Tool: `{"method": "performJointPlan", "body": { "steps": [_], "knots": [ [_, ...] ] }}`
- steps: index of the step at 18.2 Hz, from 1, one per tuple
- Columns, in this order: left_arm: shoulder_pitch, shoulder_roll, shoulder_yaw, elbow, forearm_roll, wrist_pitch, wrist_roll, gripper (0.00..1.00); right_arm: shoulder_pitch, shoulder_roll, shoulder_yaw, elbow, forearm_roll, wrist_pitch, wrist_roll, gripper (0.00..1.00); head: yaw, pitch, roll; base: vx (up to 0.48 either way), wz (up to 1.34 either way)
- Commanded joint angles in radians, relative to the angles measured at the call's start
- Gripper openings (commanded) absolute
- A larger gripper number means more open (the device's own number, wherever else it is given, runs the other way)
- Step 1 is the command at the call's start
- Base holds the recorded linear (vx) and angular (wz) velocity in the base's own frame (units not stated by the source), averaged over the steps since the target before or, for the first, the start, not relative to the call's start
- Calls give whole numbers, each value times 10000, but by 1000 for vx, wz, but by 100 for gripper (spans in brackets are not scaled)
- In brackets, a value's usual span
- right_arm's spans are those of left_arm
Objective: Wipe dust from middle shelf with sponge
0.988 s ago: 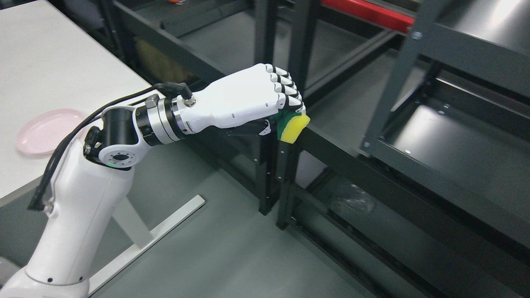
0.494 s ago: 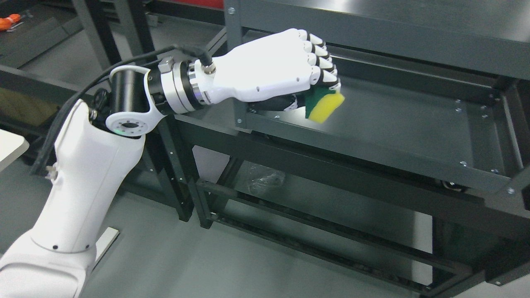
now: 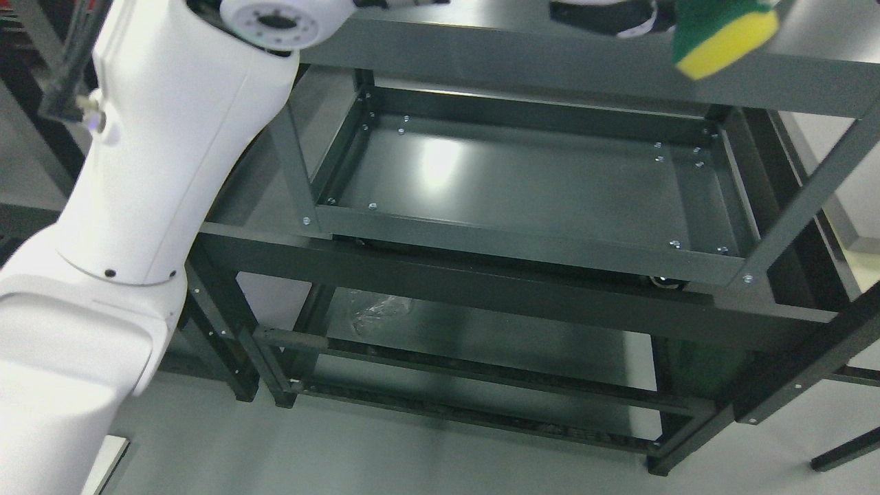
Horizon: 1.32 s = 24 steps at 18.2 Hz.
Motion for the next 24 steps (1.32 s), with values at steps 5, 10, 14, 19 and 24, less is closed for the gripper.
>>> {"method": "performJointPlan", "body": {
  "steps": [5, 10, 14, 19, 24],
  "knots": [
    [-1885, -827, -3134, 3034, -1990, 6, 207, 1, -2, -175, 0, -175, 0, 733, -53, 100, 0, 0, 0, 58, -353],
    [-1747, -827, -3719, 3418, -2941, 6, 407, 1, -2, -175, 0, -175, 0, 733, -53, 100, 0, -1, 0, 66, -272],
    [-1151, -827, -3536, 3388, -3280, 6, 407, 1, -2, -175, 0, -175, 0, 733, -53, 100, 0, -1, 0, 56, -179],
    [-674, -391, -2694, 2393, -3295, 6, 240, 1, -2, -175, 0, -175, 0, 733, -53, 100, 0, -3, 0, 21, -34],
    [76, 1785, -1865, 478, -3219, 6, -343, 1, -2, -175, 0, -175, 0, 733, -53, 100, 0, -3, 0, 0, 0]
  ]
}}
